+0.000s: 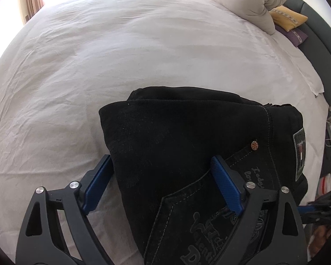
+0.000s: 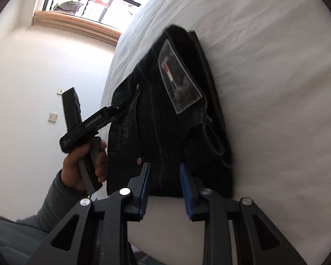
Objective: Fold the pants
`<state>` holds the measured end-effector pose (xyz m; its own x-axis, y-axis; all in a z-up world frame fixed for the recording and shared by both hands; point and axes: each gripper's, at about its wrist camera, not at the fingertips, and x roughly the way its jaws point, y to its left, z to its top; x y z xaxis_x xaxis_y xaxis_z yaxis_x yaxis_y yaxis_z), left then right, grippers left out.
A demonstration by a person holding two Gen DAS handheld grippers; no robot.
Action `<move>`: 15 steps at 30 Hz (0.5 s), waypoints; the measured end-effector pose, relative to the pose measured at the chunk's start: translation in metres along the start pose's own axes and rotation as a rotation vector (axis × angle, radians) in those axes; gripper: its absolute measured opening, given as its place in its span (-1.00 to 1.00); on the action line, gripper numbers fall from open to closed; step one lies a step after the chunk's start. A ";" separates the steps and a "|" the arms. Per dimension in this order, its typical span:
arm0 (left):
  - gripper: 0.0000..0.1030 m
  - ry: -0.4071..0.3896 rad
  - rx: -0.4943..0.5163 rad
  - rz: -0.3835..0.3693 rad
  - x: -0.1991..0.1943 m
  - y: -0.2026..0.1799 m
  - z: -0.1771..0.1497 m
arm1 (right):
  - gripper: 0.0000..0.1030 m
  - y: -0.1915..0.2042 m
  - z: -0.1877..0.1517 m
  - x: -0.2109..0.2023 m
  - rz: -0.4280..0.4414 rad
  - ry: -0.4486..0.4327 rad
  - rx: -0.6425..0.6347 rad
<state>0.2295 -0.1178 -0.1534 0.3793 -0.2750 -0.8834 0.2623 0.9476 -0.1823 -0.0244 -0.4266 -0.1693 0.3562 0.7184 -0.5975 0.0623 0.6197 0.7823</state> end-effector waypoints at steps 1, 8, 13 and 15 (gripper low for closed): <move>0.75 0.000 -0.001 0.000 0.000 0.000 0.000 | -0.28 0.004 0.002 -0.010 -0.008 -0.021 -0.011; 0.75 -0.068 -0.005 0.029 -0.041 0.001 -0.006 | 0.47 0.018 0.045 -0.040 -0.131 -0.141 -0.064; 0.75 -0.102 -0.076 0.033 -0.071 0.023 -0.024 | 0.47 0.025 0.064 -0.017 -0.159 -0.107 -0.094; 0.75 -0.070 -0.115 0.022 -0.072 0.033 -0.040 | 0.47 0.022 0.067 -0.011 -0.154 -0.095 -0.090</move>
<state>0.1751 -0.0607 -0.1130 0.4457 -0.2604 -0.8565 0.1515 0.9649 -0.2145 0.0356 -0.4421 -0.1335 0.4357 0.5825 -0.6862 0.0409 0.7488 0.6616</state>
